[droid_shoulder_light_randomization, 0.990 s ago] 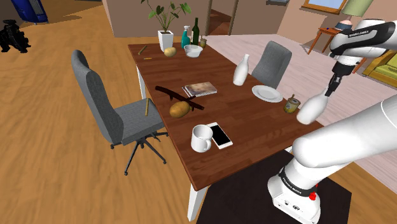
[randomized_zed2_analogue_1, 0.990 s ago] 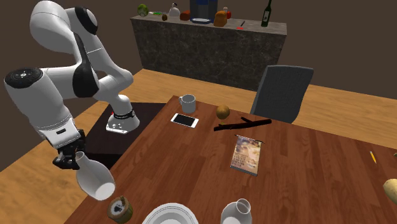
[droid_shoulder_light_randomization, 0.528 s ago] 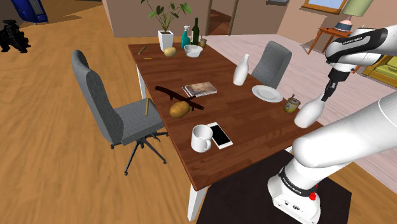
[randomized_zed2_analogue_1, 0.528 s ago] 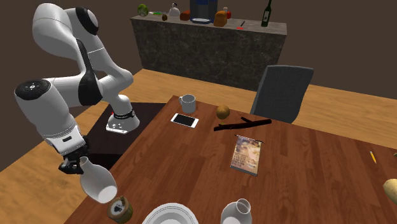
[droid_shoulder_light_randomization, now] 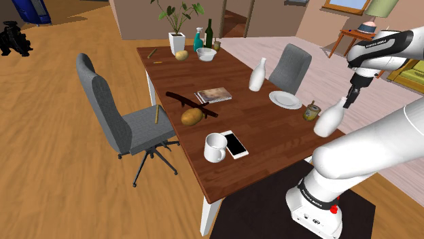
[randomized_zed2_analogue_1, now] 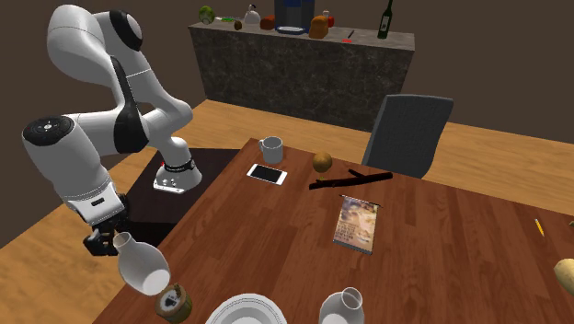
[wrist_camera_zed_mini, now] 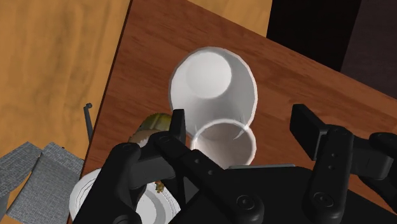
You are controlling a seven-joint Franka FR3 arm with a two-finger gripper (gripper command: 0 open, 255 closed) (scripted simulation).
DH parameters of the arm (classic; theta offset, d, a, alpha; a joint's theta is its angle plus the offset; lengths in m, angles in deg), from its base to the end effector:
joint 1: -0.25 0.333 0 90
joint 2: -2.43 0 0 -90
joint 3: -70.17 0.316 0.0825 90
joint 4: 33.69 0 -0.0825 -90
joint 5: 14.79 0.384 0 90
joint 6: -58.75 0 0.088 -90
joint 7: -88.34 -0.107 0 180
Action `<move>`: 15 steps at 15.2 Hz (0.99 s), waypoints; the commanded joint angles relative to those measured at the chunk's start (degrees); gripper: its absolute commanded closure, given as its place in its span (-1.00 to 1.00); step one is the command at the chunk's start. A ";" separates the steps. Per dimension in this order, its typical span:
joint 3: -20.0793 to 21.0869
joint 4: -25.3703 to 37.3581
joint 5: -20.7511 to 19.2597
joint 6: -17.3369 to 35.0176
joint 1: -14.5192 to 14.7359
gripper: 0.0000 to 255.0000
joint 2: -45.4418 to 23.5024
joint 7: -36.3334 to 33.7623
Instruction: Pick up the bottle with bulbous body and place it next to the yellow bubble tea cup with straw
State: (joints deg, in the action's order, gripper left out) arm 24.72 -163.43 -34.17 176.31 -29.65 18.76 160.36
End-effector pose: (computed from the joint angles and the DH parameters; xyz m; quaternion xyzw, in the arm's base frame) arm 0.0931 -0.4758 0.4398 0.9970 0.0600 -0.0458 0.0171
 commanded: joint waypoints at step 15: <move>2.49 5.24 -0.19 -7.74 0.02 -1.00 2.62 -0.61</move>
State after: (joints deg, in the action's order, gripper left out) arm 27.21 -158.21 -34.37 168.60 -29.63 21.39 159.74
